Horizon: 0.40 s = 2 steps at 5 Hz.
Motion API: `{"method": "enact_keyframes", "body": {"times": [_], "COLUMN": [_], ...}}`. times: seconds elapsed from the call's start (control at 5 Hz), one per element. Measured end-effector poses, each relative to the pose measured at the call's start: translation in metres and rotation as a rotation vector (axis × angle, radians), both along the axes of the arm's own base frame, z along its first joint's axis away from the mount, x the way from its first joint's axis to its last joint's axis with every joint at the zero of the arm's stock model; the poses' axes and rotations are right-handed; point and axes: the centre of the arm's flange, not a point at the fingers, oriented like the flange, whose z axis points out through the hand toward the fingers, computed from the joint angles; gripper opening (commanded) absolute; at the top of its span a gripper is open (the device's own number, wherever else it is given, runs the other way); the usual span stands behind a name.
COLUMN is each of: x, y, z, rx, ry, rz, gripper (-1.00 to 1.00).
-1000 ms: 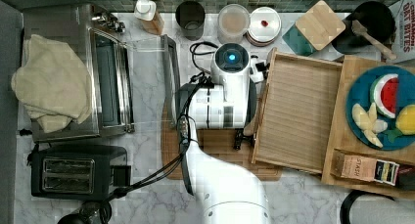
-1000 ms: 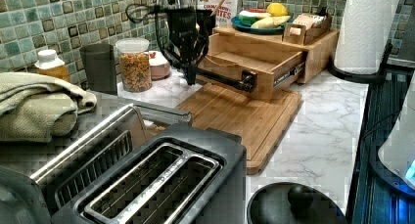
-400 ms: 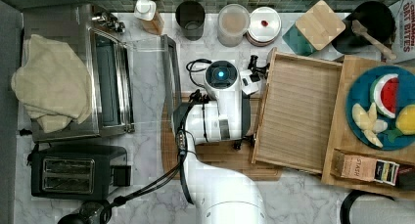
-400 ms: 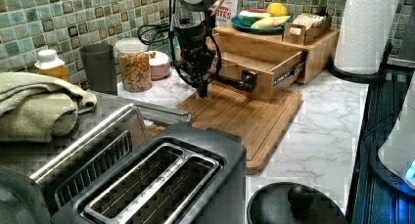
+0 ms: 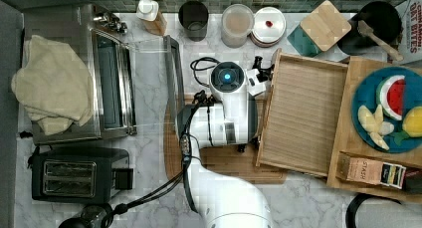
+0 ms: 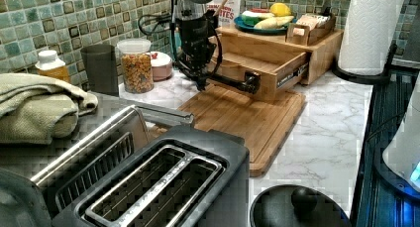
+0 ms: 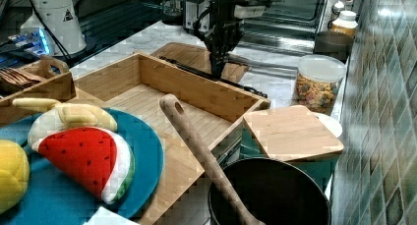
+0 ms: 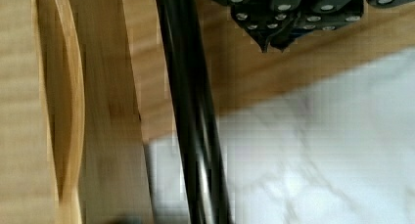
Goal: Close the drawer.
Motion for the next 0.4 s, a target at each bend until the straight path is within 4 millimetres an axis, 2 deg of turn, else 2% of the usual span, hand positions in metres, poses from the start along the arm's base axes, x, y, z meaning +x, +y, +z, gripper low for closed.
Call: {"method": "enact_keyframes", "body": {"times": [0.2, 0.4], "x": [0.01, 0.009], "y": [-0.006, -0.022], "z": [0.016, 0.016], "rx": [0.007, 0.006], "ry": [-0.09, -0.068], "rz": [0.082, 0.185], "gripper": [-1.0, -1.0]}}
